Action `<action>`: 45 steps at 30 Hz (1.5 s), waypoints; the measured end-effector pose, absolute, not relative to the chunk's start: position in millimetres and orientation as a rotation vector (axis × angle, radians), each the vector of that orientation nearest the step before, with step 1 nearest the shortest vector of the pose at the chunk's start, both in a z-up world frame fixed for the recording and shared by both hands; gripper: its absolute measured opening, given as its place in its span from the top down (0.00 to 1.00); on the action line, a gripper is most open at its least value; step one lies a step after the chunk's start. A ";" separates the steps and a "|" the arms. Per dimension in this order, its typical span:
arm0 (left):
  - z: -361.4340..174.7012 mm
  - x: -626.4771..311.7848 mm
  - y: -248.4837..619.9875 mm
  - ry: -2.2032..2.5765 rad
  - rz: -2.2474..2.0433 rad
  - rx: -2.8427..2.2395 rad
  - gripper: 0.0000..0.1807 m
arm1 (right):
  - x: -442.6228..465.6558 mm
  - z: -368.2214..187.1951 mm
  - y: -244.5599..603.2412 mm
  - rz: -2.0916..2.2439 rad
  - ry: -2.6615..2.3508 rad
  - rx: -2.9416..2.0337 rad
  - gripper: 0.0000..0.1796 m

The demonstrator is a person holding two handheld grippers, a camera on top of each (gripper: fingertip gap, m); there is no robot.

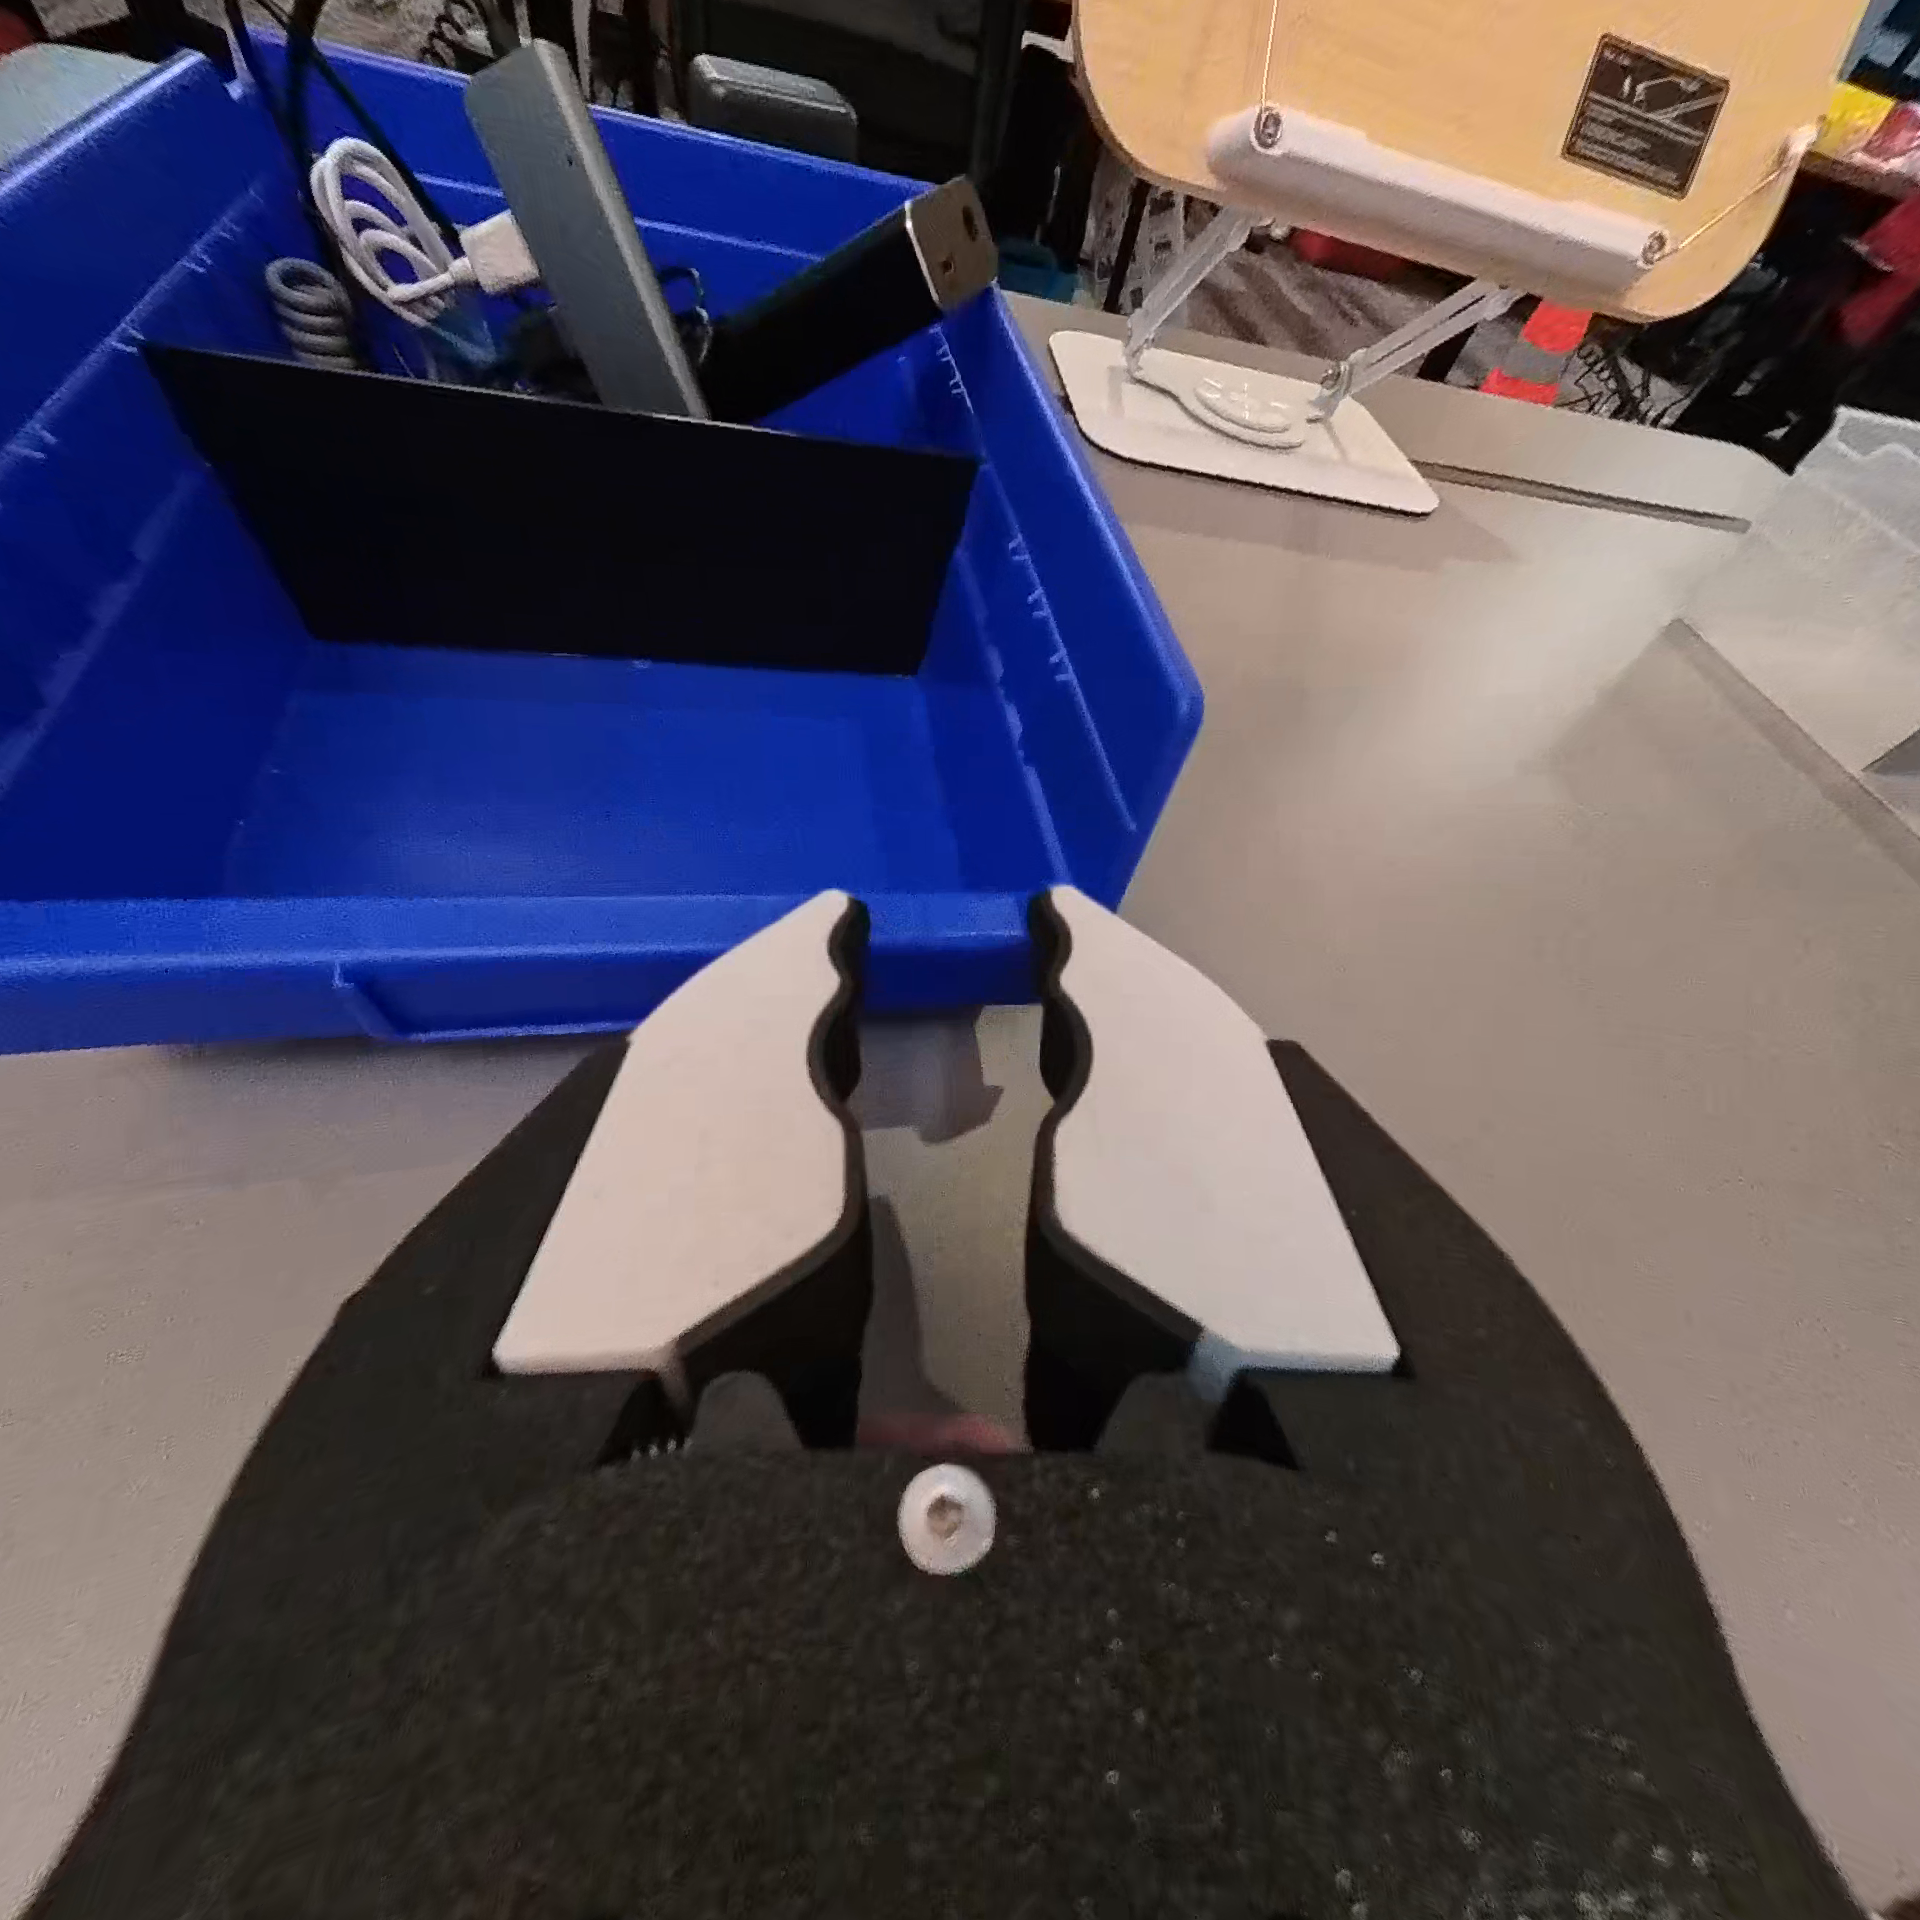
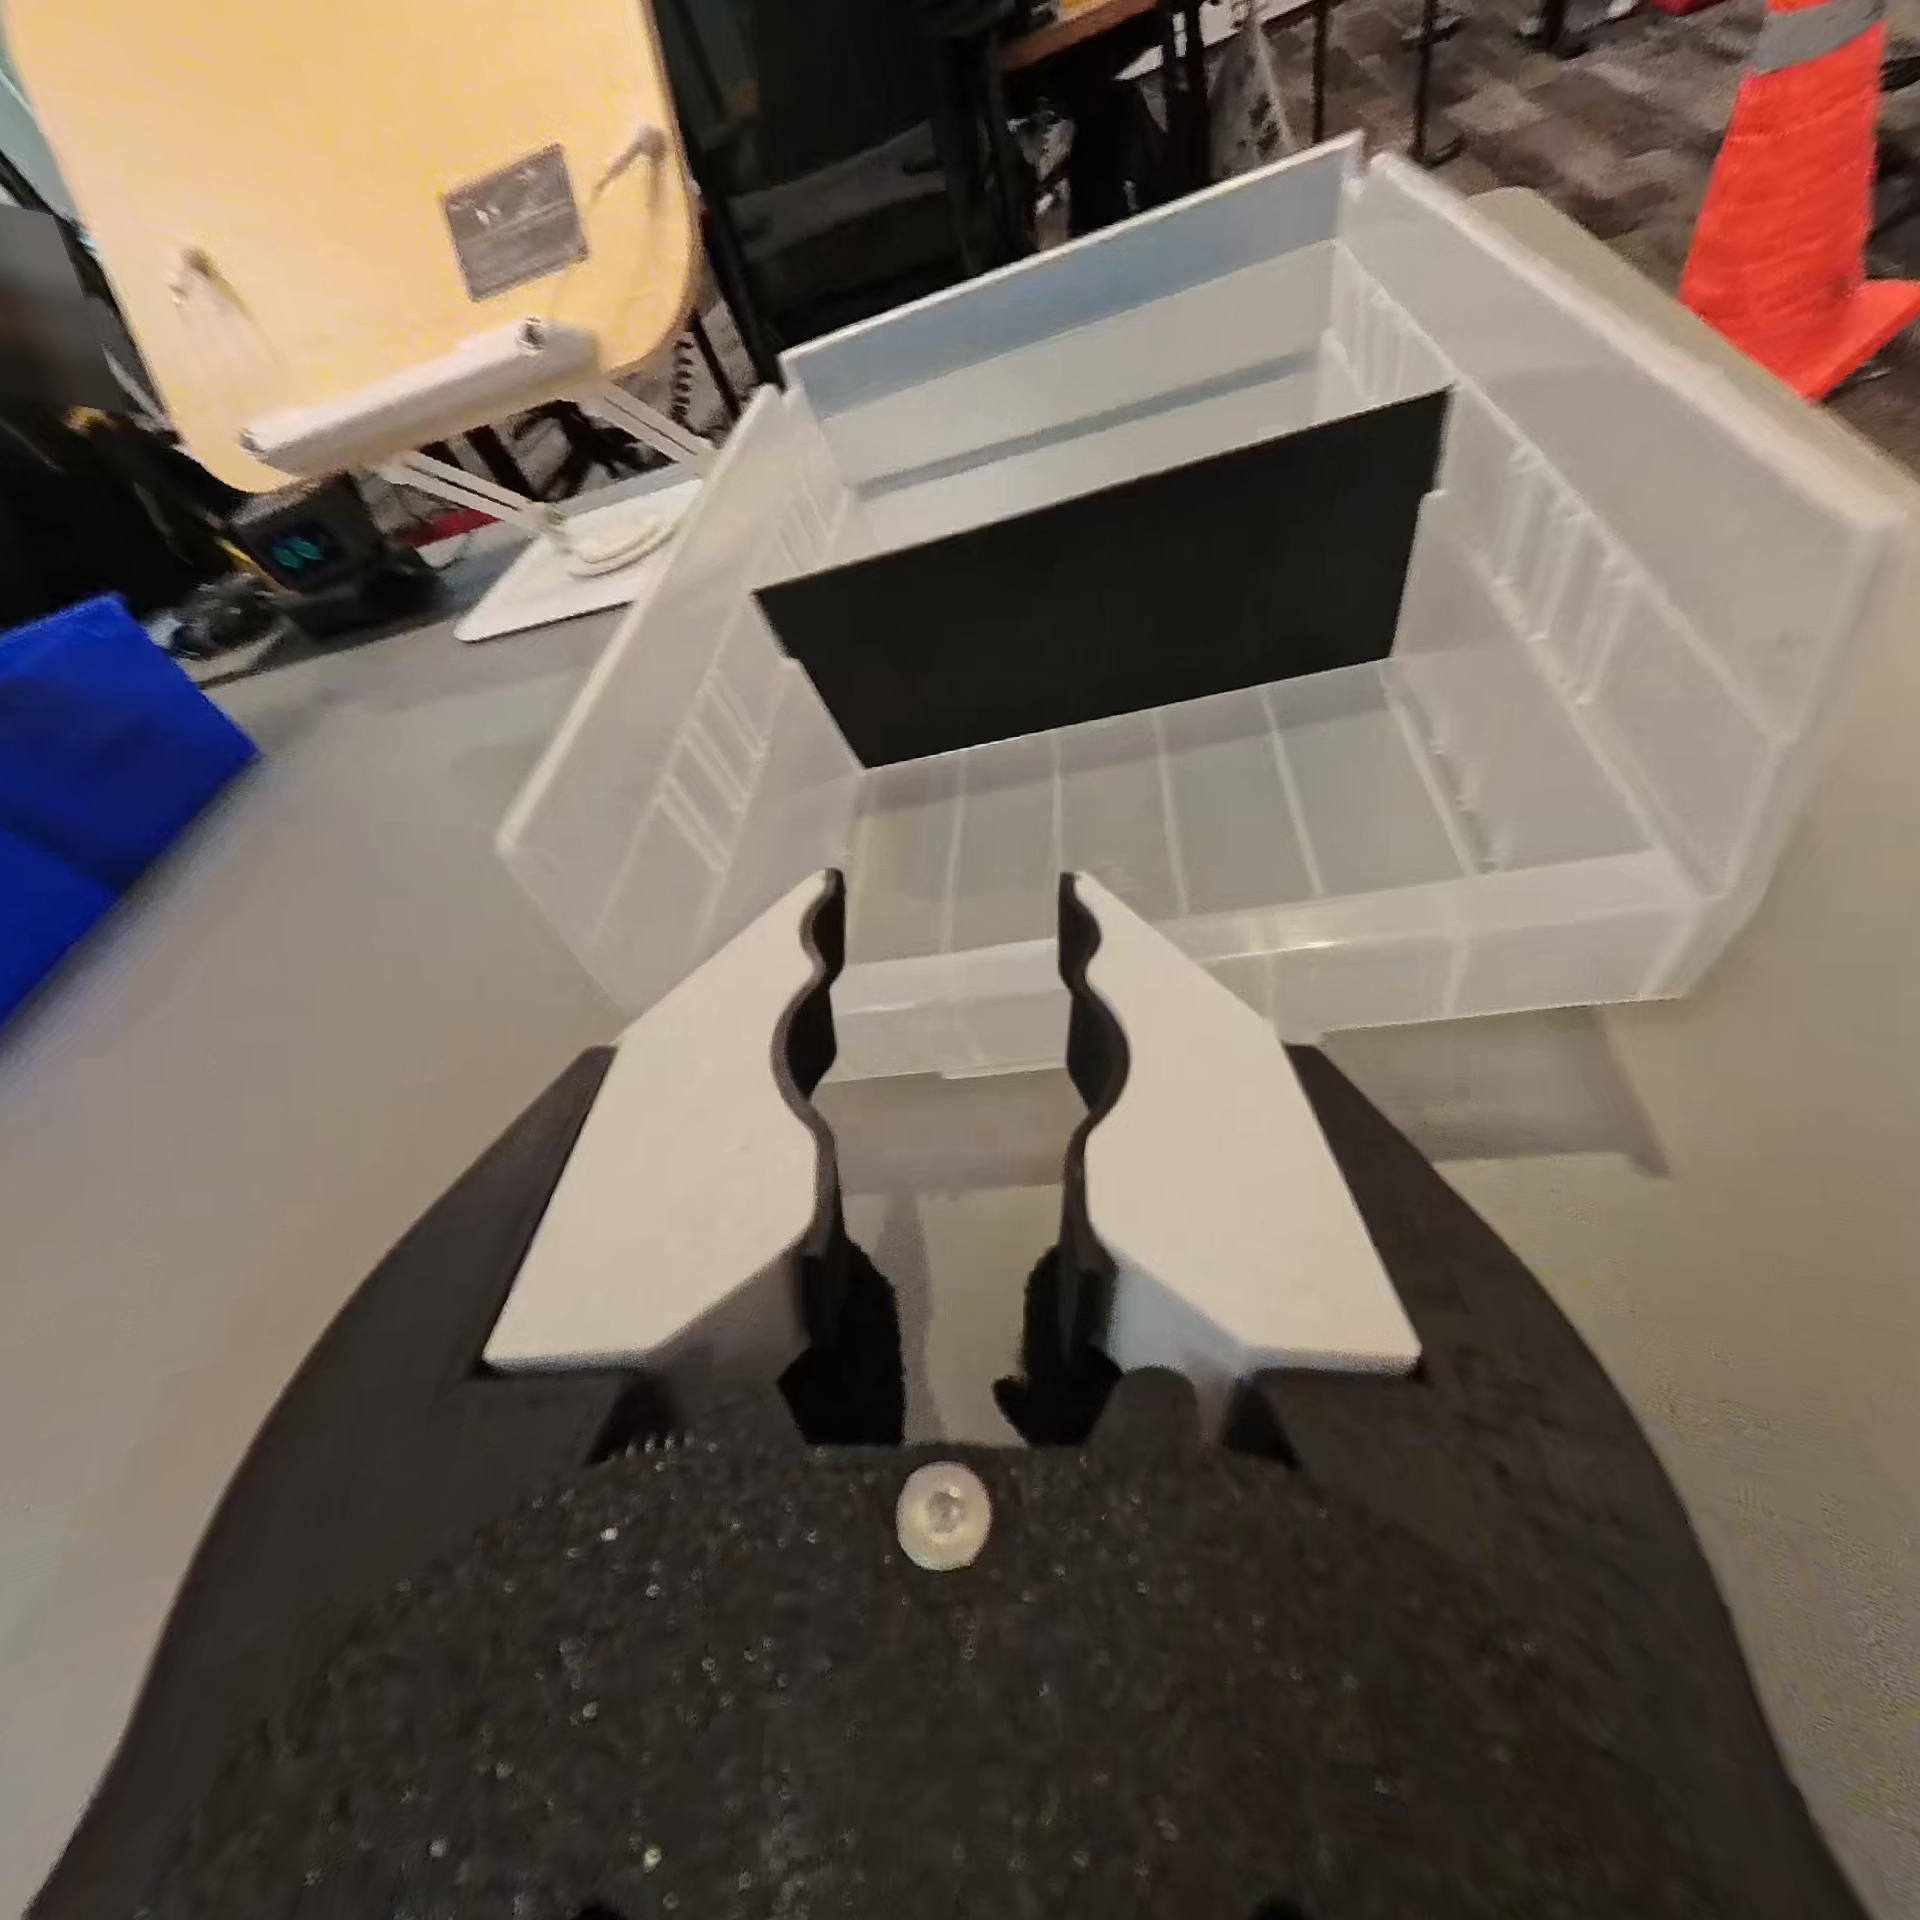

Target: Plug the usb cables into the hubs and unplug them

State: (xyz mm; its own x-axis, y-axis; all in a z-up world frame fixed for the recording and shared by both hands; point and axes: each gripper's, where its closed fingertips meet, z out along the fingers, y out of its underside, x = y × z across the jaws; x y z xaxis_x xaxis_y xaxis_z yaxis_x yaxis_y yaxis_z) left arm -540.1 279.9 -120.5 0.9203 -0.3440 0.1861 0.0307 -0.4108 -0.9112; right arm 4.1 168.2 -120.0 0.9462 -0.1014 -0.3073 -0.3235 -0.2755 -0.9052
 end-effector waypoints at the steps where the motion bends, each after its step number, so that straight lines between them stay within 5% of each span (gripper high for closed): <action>1: -122.2 -541.0 281.4 0.234 -0.399 -1.958 0.83 | -1.1 -121.2 170.2 0.249 0.309 -1.852 0.78; 30: -100.0 -542.9 284.9 0.441 -0.312 -1.930 0.76 | -19.0 -115.3 191.2 0.275 0.231 -1.827 0.77; 45: -87.5 -529.1 433.2 1.278 0.142 -1.905 0.71 | -20.5 -115.6 186.6 0.310 0.249 -1.826 0.77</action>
